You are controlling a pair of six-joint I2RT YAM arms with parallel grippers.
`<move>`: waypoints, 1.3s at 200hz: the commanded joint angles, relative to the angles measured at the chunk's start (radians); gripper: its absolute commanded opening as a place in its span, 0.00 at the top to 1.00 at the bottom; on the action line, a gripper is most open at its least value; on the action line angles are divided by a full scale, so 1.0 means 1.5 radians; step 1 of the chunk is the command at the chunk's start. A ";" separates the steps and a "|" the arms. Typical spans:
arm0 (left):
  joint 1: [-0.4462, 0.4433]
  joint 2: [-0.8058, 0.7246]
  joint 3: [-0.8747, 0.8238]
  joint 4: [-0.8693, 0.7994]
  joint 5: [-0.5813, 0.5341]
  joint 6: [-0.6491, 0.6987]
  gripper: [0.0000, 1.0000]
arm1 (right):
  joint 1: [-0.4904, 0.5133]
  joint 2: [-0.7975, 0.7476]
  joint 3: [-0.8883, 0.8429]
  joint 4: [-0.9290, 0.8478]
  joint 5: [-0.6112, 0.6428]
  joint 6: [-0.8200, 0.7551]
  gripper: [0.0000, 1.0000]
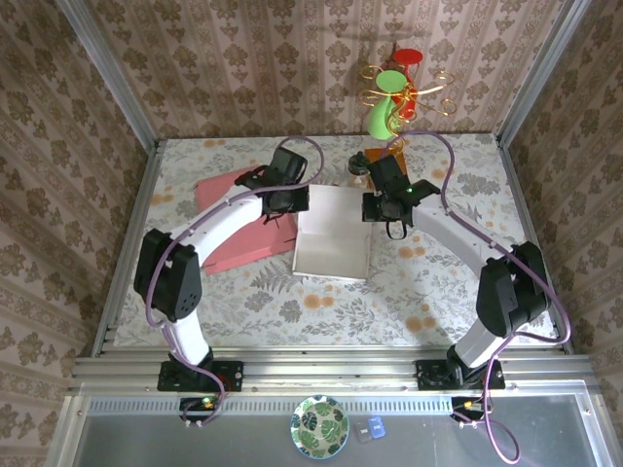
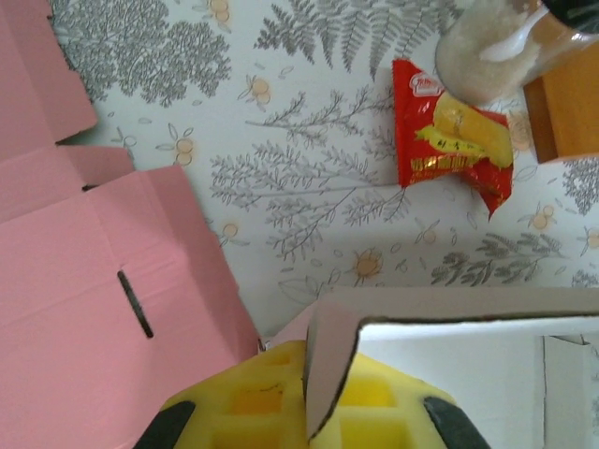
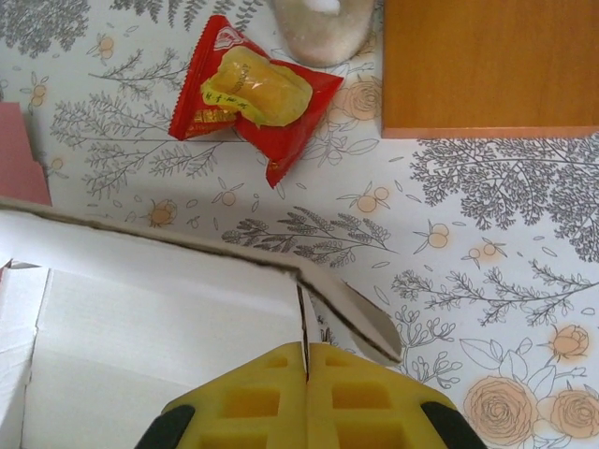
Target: Fold the paper box
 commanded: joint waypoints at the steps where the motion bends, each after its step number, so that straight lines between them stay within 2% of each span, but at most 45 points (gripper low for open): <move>1: -0.012 -0.034 -0.059 0.125 -0.010 -0.021 1.00 | 0.008 -0.031 -0.024 0.067 0.037 0.040 1.00; 78: -0.020 -0.083 -0.182 0.352 0.008 0.006 1.00 | 0.009 -0.059 -0.088 0.171 0.043 0.069 1.00; 109: -0.034 -0.110 -0.269 0.498 0.001 0.032 1.00 | 0.010 -0.105 -0.183 0.304 0.055 0.082 1.00; 162: -0.059 -0.126 -0.346 0.594 -0.008 0.077 1.00 | 0.018 -0.152 -0.300 0.454 0.043 0.063 1.00; 188: -0.063 -0.131 -0.396 0.658 -0.006 0.071 1.00 | 0.035 -0.152 -0.340 0.488 0.064 0.049 1.00; 223: -0.077 -0.149 -0.460 0.725 -0.019 0.071 1.00 | 0.066 -0.206 -0.404 0.546 0.085 0.035 1.00; 260: -0.103 -0.154 -0.552 0.841 -0.043 0.088 1.00 | 0.121 -0.236 -0.467 0.568 0.167 0.003 1.00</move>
